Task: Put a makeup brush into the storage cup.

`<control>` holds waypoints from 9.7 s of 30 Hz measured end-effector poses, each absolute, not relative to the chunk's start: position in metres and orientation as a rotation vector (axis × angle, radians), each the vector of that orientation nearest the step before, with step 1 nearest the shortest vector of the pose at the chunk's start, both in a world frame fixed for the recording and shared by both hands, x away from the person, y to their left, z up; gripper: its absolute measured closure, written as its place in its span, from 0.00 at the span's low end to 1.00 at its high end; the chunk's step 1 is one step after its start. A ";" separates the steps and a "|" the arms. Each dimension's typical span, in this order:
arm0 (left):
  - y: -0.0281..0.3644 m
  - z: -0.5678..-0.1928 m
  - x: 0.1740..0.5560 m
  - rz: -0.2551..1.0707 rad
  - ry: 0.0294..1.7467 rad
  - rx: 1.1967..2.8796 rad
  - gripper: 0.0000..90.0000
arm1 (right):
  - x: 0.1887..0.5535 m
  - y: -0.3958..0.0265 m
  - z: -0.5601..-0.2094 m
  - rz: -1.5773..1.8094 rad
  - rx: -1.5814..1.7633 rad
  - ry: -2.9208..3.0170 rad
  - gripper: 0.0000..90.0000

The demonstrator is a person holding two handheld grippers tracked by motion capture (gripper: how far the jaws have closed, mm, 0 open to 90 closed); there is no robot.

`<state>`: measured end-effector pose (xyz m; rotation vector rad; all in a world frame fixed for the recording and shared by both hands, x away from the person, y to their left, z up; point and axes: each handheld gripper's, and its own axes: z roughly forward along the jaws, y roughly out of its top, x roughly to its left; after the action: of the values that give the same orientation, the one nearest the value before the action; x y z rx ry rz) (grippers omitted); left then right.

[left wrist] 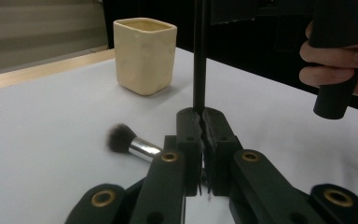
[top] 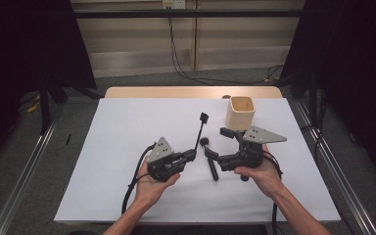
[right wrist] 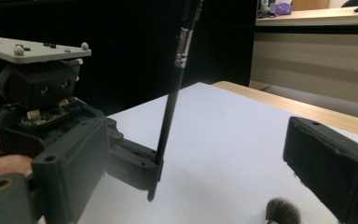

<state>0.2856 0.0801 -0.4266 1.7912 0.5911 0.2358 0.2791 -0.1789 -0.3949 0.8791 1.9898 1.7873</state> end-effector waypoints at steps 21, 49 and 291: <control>0.068 -0.444 0.279 0.193 0.582 1.830 0.96 | 0.291 -0.170 -0.398 1.822 0.891 2.098 0.70; 0.067 -0.445 0.279 0.220 0.572 1.838 0.87 | 0.293 -0.172 -0.400 1.865 0.938 2.101 0.96; 0.248 -0.440 0.243 0.632 0.912 1.695 0.04 | 0.407 -0.287 -0.416 1.431 1.298 1.756 0.34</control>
<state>0.2431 0.2476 -0.4399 1.6946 0.9118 0.6325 0.4071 -0.2865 -0.4161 1.2976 1.7557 1.4311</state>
